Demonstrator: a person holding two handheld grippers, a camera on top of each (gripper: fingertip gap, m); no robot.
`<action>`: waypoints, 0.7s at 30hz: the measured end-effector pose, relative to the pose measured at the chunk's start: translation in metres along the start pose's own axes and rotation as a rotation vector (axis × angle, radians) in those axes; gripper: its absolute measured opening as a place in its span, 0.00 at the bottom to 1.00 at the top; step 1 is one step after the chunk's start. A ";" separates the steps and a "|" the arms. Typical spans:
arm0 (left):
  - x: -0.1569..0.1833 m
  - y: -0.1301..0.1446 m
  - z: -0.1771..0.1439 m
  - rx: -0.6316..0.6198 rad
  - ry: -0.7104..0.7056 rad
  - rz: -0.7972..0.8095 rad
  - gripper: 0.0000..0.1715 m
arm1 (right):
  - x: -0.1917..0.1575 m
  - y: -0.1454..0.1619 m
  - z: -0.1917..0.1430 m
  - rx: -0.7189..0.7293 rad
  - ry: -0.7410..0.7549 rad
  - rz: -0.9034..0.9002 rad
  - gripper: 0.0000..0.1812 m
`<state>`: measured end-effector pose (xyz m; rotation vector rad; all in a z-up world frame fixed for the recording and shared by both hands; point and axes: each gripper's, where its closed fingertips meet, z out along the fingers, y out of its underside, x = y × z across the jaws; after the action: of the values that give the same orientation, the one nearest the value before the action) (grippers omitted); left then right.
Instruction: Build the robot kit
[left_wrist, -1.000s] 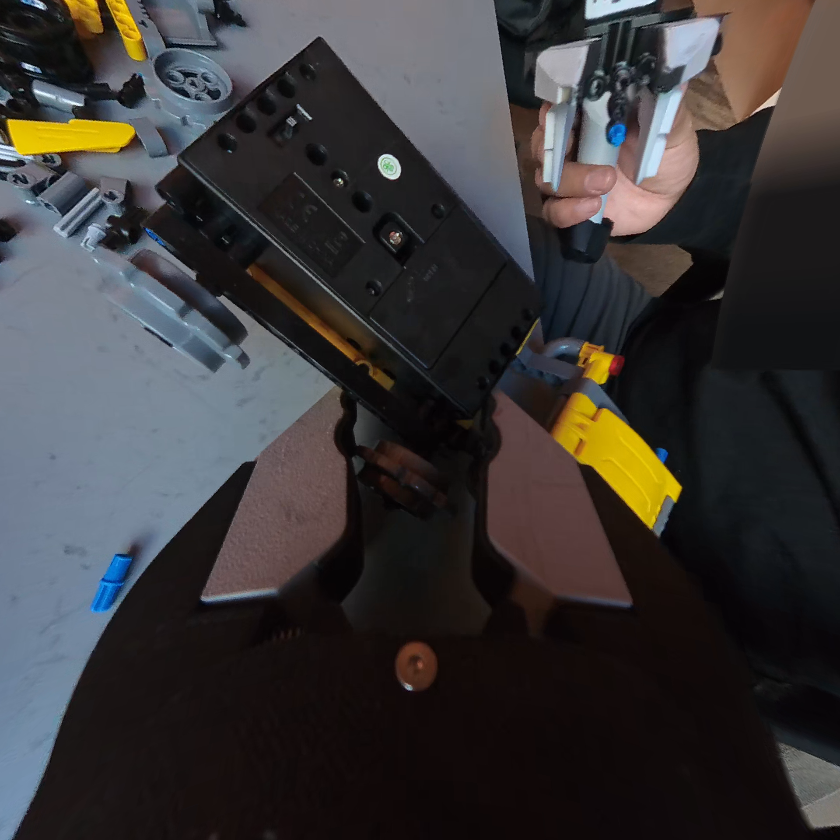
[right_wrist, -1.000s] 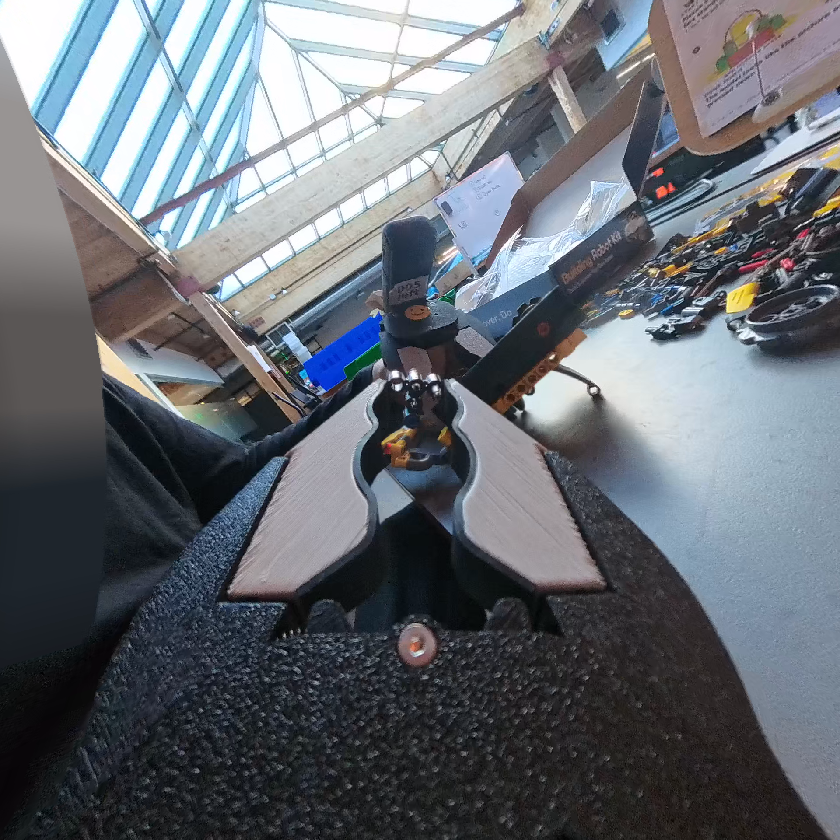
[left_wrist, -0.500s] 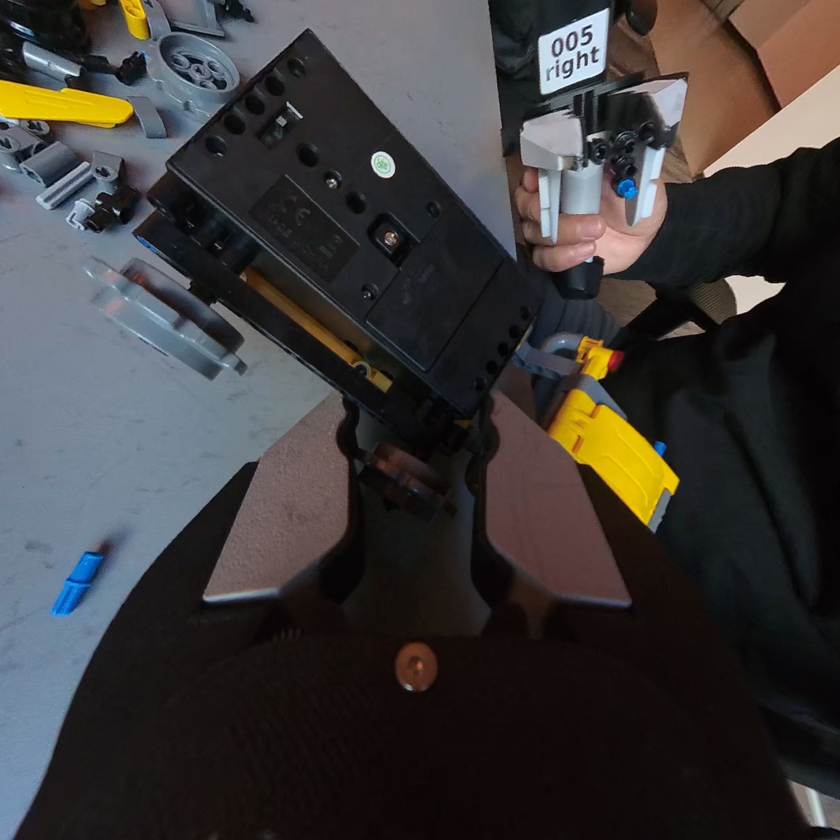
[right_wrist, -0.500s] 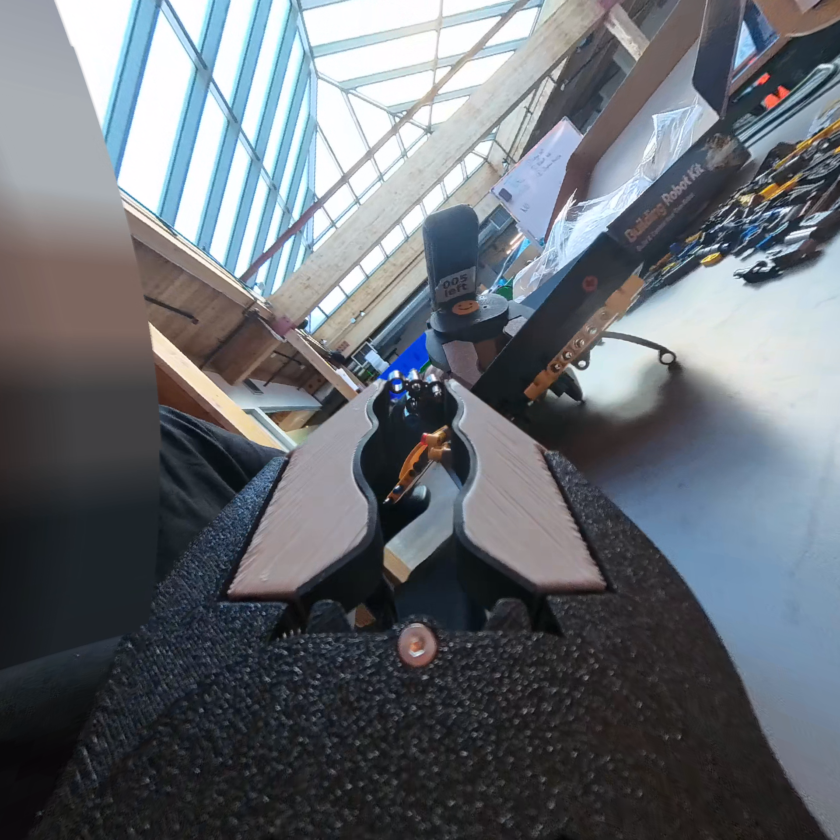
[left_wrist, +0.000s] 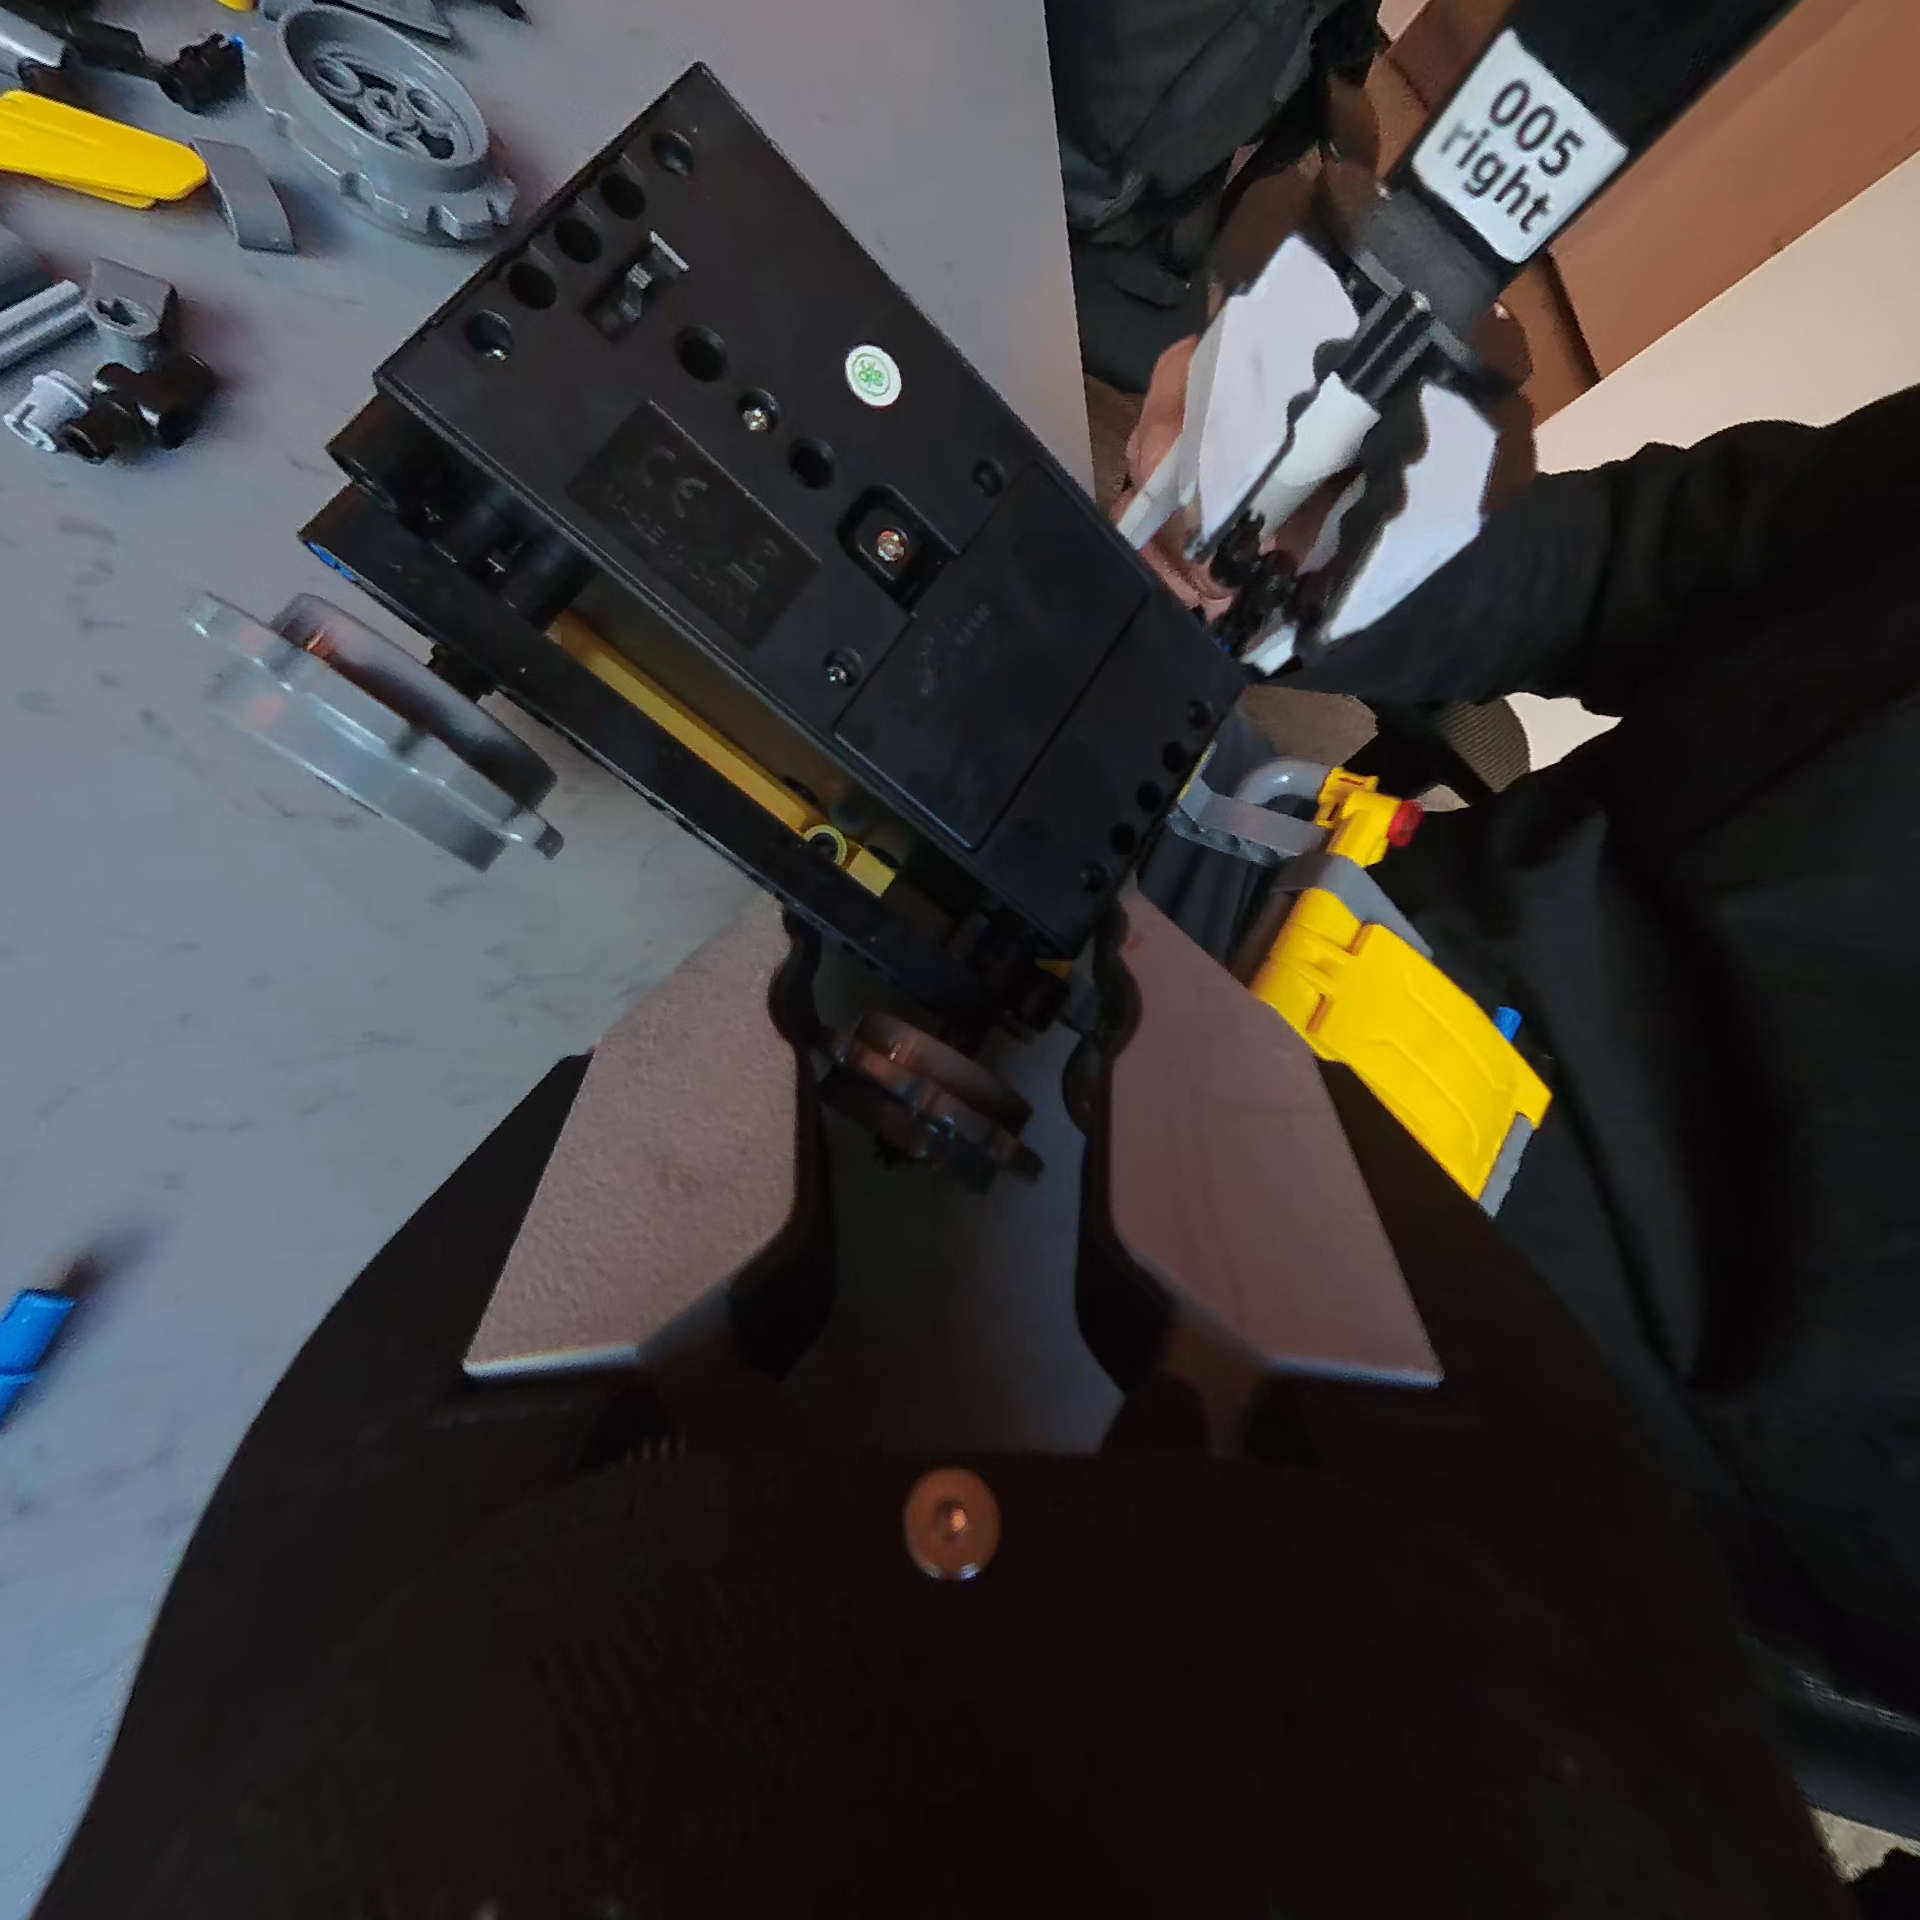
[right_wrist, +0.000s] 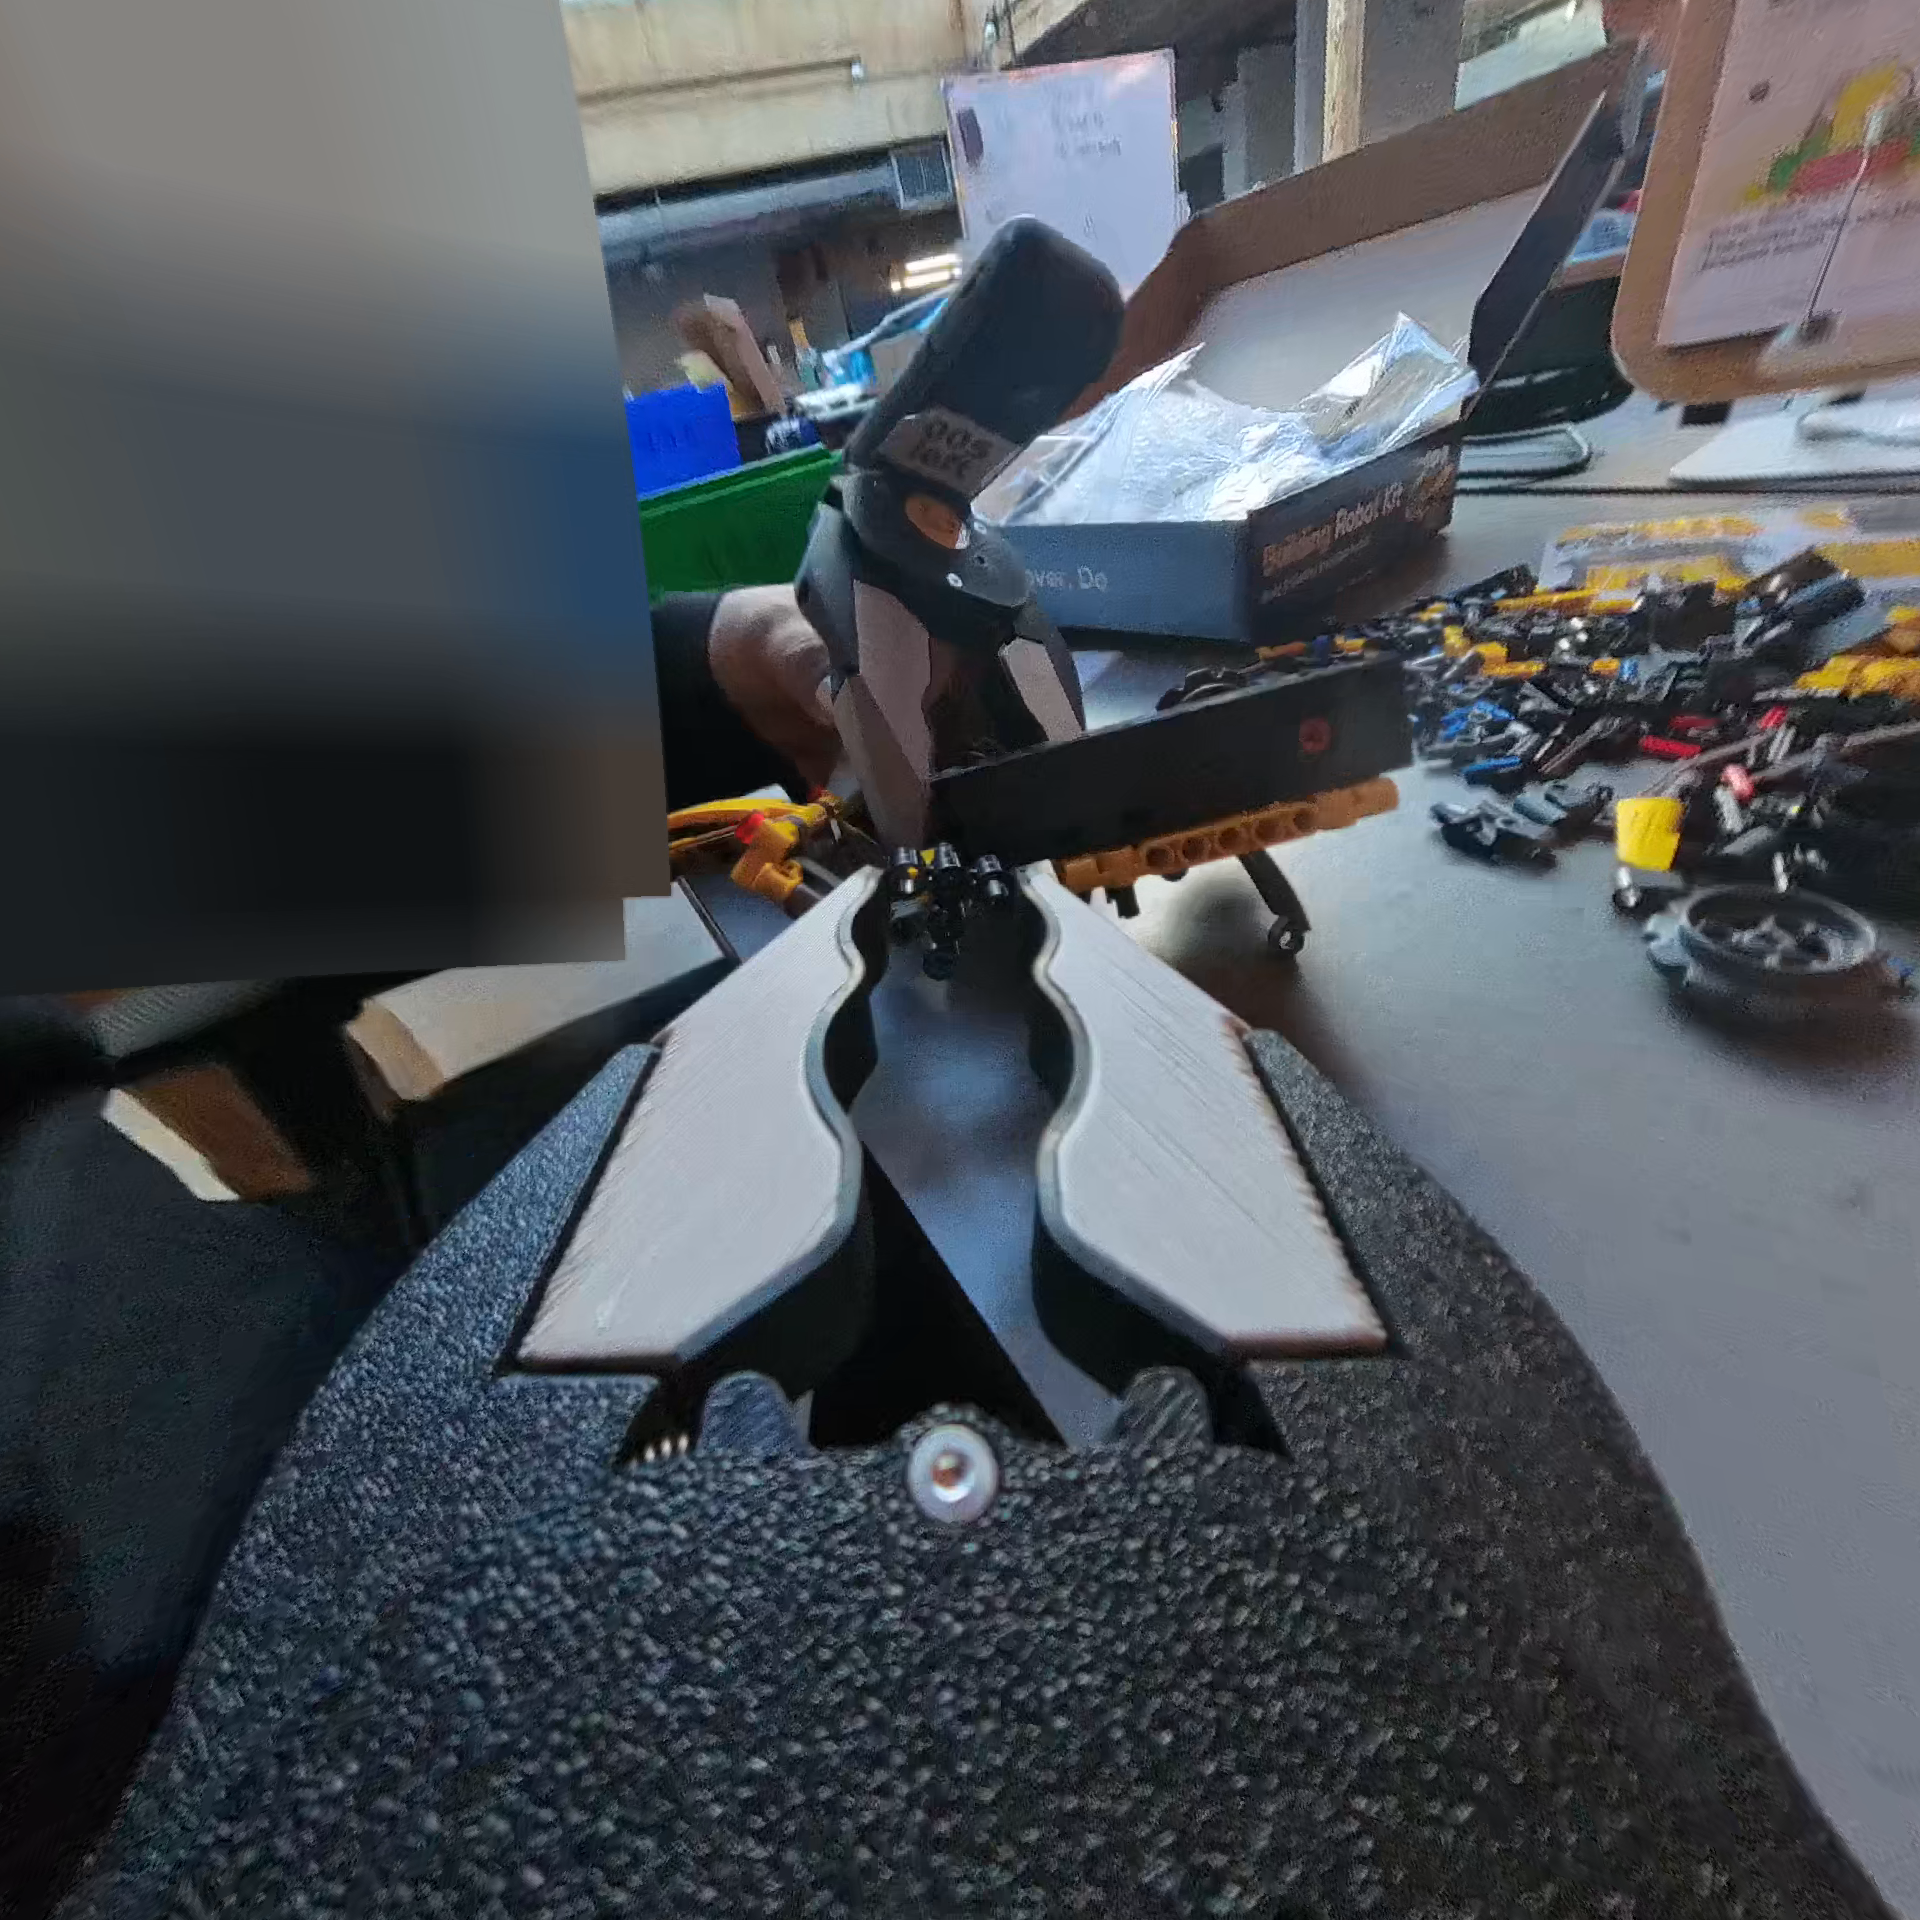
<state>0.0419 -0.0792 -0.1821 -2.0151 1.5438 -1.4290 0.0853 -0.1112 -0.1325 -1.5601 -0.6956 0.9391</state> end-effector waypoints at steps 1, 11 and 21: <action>0.000 0.000 0.000 0.000 0.003 -0.003 0.29 | -0.001 0.000 0.002 -0.005 0.008 -0.025 0.13; 0.001 0.000 0.000 0.009 0.014 -0.021 0.29 | 0.004 0.002 0.014 -0.034 0.052 -0.115 0.13; 0.001 0.000 0.000 0.006 0.009 -0.016 0.29 | 0.004 0.008 0.020 -0.122 0.077 -0.192 0.13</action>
<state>0.0418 -0.0802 -0.1817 -2.0255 1.5285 -1.4491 0.0695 -0.0988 -0.1427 -1.5953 -0.8439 0.7022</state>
